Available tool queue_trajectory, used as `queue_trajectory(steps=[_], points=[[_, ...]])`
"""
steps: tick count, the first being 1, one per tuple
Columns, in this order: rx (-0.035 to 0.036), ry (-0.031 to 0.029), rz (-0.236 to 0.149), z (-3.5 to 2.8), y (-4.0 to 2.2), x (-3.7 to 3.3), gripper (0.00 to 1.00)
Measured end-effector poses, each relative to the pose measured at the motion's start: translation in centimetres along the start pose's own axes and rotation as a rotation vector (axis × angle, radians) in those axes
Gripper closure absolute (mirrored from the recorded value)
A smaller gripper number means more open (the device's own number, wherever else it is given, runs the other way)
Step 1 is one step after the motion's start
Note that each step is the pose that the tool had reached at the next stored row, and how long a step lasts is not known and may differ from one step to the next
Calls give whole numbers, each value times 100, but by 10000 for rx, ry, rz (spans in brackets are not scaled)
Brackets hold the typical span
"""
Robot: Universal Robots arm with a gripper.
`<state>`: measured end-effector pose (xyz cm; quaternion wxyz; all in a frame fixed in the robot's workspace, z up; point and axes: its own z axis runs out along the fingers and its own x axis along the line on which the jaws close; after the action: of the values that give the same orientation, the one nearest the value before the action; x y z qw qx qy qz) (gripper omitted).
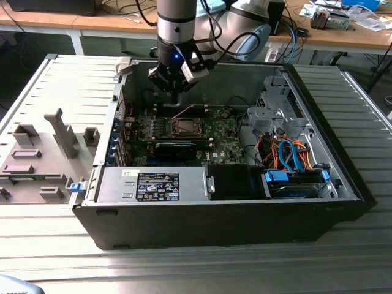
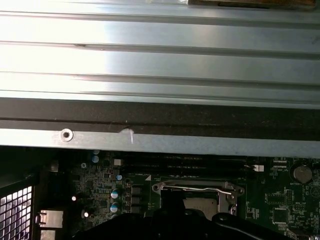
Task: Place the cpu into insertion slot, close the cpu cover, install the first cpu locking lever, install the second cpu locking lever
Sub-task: 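Install the first cpu locking lever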
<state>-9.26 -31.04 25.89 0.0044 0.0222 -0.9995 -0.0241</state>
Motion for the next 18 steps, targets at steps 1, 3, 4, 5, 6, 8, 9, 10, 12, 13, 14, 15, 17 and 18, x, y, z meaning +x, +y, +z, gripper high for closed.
queue_trajectory(steps=[1,3,4,5,6,8,9,10,12,13,14,15,17,18], points=[[0,0,-1,2,0,-1,89],[1,1,1,5,-1,-1,89],[1,0,0,7,-1,-2,89],[0,0,0,8,-1,-2,89],[0,0,-1,10,-1,-2,89],[0,0,-1,15,-1,-3,89],[0,0,-1,18,-1,-4,89],[1,1,0,22,-2,-5,89],[0,0,0,31,-2,-8,89],[0,0,0,35,-2,-9,89],[0,0,0,37,-2,-10,89],[0,1,0,41,-3,-10,89],[0,1,0,46,-3,-12,89],[0,0,-1,50,-3,-14,89]])
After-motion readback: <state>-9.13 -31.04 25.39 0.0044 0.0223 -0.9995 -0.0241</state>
